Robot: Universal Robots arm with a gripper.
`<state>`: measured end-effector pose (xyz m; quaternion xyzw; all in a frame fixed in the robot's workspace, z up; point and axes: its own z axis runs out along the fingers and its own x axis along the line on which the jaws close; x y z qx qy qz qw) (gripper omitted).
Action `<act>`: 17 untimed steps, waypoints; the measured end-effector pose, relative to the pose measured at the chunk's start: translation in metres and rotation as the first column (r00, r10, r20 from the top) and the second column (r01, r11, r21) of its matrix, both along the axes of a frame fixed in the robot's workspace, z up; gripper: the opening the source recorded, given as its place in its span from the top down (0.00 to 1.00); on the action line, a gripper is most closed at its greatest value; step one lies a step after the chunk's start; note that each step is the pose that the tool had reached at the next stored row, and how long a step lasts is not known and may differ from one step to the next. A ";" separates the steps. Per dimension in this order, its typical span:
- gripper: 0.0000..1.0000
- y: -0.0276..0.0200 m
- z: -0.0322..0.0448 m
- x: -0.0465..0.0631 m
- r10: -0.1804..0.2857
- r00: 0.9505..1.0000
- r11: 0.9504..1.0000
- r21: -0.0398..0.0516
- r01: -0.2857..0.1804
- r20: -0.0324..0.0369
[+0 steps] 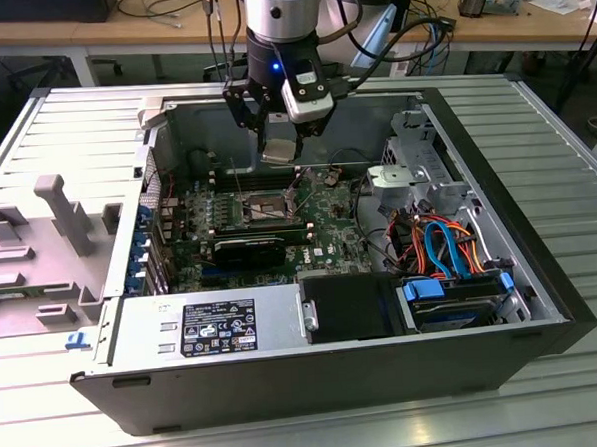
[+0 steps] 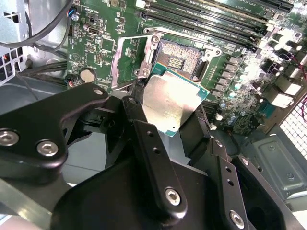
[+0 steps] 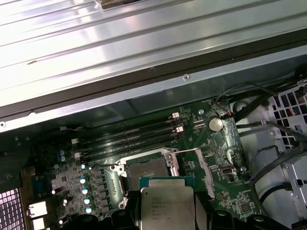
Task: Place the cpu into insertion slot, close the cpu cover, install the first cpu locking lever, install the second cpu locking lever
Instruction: 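Place the cpu into insertion slot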
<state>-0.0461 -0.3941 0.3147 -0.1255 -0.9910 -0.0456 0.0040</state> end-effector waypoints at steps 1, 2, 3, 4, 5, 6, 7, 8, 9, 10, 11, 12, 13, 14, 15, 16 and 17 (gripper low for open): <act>0.46 0.0000 0.0000 0.000 -0.002 1.000 1.000 0.000 0.002 0.000; 0.46 0.0000 0.0000 0.000 -0.005 1.000 1.000 0.000 0.005 0.000; 0.46 0.0000 0.0000 0.000 -0.008 1.000 1.000 0.000 0.008 0.000; 0.46 0.0000 0.0000 0.000 -0.009 1.000 1.000 0.000 0.009 0.000; 0.46 0.0000 0.0000 0.000 -0.012 1.000 1.000 0.000 0.012 0.000; 0.46 0.0000 0.0000 0.000 -0.013 1.000 1.000 0.000 0.013 0.000; 0.46 0.0000 0.0000 0.000 -0.015 1.000 1.000 0.000 0.015 0.000; 0.46 0.0000 0.0000 0.000 -0.018 1.000 1.000 0.000 0.018 0.000; 0.46 0.0000 0.0000 0.000 -0.020 1.000 1.000 0.000 0.020 0.000; 0.46 0.0000 0.0000 0.000 -0.022 1.000 1.000 0.000 0.022 0.000; 0.46 0.0000 0.0000 0.000 -0.025 1.000 1.000 0.000 0.025 0.000; 0.46 0.0000 0.0000 0.000 -0.026 1.000 1.000 0.000 0.026 0.000; 0.46 0.0000 0.0000 0.000 -0.029 1.000 1.000 0.000 0.029 0.000; 0.46 0.0000 0.0000 0.000 -0.032 0.999 0.999 0.000 0.032 0.000; 0.46 0.0000 0.0000 0.000 -0.034 0.999 0.999 0.000 0.034 0.000; 0.46 0.0000 0.0000 0.000 -0.035 0.999 0.999 0.000 0.035 0.000; 0.46 0.0000 0.0000 0.000 -0.037 0.999 0.999 0.000 0.037 0.000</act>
